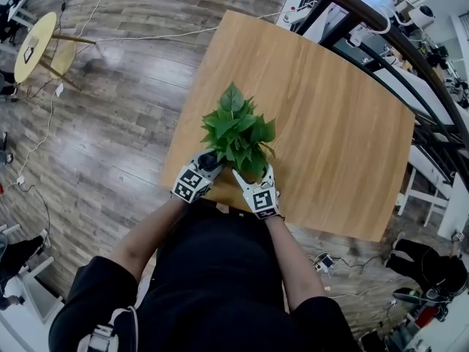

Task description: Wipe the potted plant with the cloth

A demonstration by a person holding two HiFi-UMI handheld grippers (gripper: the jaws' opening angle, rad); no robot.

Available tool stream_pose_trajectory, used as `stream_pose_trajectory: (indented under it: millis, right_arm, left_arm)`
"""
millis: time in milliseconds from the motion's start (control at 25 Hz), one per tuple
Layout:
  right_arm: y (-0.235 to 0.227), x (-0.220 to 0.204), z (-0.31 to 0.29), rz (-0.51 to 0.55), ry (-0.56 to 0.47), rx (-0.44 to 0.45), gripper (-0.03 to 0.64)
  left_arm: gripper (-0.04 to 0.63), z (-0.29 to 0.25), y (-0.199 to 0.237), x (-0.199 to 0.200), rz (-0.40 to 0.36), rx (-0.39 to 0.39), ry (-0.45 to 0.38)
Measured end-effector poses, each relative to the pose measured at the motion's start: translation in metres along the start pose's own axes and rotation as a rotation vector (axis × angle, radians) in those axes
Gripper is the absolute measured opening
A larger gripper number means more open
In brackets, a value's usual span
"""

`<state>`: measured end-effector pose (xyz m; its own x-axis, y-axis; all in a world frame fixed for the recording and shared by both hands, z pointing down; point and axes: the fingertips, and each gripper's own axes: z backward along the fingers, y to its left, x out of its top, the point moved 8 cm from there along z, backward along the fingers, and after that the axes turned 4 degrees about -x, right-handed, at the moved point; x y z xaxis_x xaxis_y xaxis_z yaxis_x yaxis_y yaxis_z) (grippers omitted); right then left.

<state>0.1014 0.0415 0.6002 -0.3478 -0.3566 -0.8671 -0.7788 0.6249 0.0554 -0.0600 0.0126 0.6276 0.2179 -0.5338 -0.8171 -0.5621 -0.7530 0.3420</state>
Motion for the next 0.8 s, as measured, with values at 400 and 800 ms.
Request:
stream_pose_trajectory:
  millis: [400,800]
  right_arm:
    - [-0.015,-0.008,-0.003,0.052,0.034,-0.052,0.302]
    - [-0.013,0.002,-0.017,0.029,0.008,-0.039,0.302]
  left_arm:
    - [0.177,0.006,0.018,0.008,-0.001,0.017,-0.013]
    - [0.176,0.001,0.013,0.004,-0.029,-0.002,-0.003]
